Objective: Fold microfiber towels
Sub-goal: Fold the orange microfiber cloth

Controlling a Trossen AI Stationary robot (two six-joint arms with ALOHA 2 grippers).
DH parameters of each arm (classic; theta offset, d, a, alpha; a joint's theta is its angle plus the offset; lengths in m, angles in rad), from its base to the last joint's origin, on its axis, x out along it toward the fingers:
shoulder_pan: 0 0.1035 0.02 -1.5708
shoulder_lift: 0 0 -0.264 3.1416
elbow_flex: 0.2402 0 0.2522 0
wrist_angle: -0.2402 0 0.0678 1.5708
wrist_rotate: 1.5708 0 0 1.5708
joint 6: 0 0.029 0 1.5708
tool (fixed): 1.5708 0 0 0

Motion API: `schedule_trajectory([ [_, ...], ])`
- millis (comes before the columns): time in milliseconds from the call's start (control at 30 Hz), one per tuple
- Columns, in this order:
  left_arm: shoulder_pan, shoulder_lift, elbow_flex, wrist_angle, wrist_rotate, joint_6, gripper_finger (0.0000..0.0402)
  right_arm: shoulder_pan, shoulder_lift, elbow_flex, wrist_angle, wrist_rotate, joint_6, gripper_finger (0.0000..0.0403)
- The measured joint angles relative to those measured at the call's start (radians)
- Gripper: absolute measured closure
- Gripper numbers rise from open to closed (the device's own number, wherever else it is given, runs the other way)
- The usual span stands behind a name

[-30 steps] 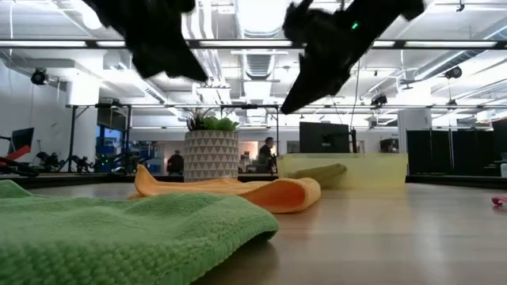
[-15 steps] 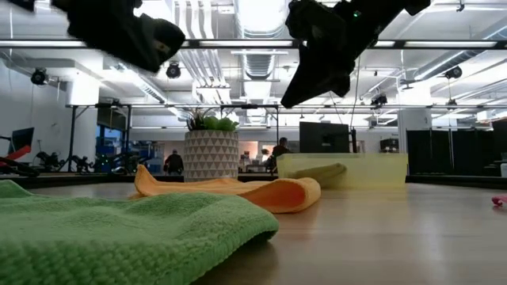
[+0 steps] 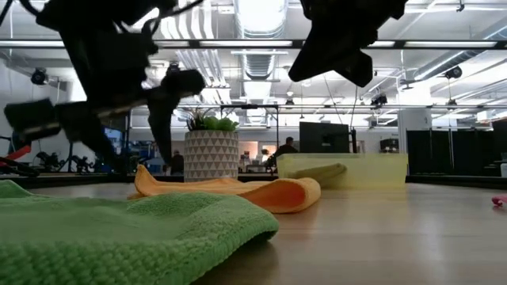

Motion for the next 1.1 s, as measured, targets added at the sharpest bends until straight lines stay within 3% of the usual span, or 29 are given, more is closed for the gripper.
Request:
schedule_trajectory([
  [367,-0.002,0.14,0.003,0.006,0.014,0.016,0.0207,0.008,0.0,0.0,-0.012,0.008,0.045,0.0394],
  [467,-0.005,0.184,0.003,0.009,-0.021,0.009,0.0248,0.008,0.0,0.0,-0.012,0.025,0.044,0.0394],
  [600,-0.005,0.219,0.003,0.016,-0.019,-0.003,0.0358,0.007,0.0,0.0,-0.015,0.028,0.024,0.0394],
  [667,-0.004,0.222,0.003,0.027,-0.022,-0.026,0.0388,0.008,0.005,-0.001,-0.011,0.027,-0.005,0.0394],
  [867,0.003,0.215,0.001,0.06,-0.044,-0.056,0.0398,0.012,0.069,-0.012,0.032,-0.133,-0.308,0.0382],
  [967,0.011,0.213,0.001,0.065,-0.044,-0.057,0.0399,0.013,0.114,-0.007,0.053,-0.191,-0.46,0.0355],
  [1100,0.012,0.213,0.001,0.065,-0.045,-0.062,0.0399,0.017,0.163,0.003,0.062,-0.192,-0.635,0.0297],
])
